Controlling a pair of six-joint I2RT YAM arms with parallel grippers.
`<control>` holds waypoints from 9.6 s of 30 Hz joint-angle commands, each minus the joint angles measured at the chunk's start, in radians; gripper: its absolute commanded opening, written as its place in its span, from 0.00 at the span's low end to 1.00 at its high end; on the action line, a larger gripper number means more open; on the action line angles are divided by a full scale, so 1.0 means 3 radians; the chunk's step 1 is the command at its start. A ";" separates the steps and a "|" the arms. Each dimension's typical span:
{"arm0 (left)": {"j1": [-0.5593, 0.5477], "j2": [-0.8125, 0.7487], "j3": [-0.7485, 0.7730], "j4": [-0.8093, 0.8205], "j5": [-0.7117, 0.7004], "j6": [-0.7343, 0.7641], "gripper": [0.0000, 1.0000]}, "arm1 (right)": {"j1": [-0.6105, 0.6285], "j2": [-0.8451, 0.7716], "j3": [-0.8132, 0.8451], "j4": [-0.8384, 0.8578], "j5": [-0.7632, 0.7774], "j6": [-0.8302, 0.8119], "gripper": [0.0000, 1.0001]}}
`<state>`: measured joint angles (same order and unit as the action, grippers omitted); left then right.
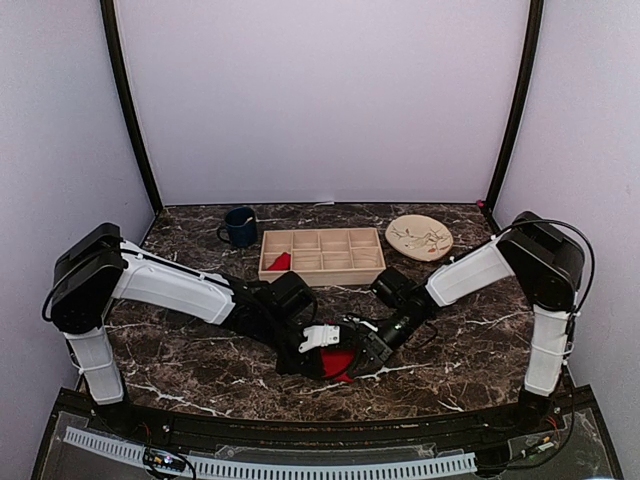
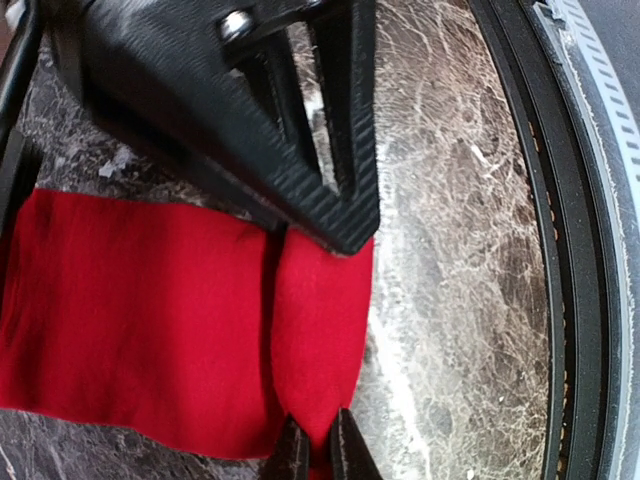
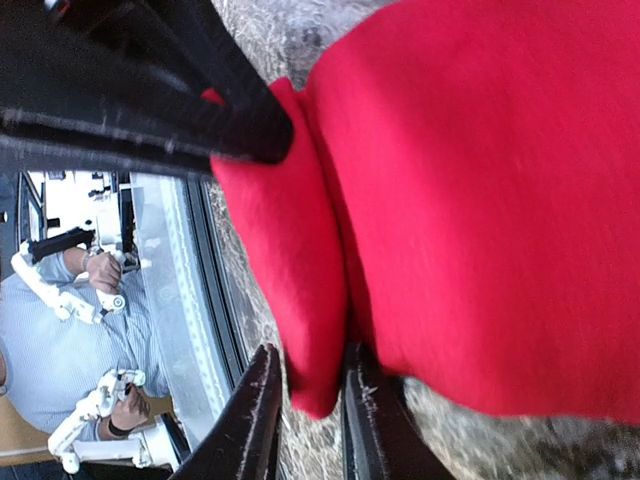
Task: Roll the socks
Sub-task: Roll the sock at the center of the board.
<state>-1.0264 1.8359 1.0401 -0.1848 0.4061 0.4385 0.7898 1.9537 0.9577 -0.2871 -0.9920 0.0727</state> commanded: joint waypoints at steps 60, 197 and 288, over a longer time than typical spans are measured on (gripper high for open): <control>0.0711 0.1200 0.1267 -0.1593 0.1843 -0.0240 0.00 | 0.1047 -0.1026 -0.0332 0.0460 0.2857 -0.0487 0.35; 0.0249 -0.0834 -0.0496 -0.0118 -0.0238 -0.0399 0.42 | 0.0361 0.0351 0.1125 -0.0784 0.0547 -0.0491 0.01; 0.0619 0.0135 -0.0073 -0.0690 0.1089 -0.0557 0.00 | 0.0021 0.0060 0.0672 0.0173 0.0378 0.0001 0.24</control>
<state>-0.8665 1.8484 1.0149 -0.3218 0.6800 0.2909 0.8055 2.0335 1.1698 -0.2913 -0.9360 0.0628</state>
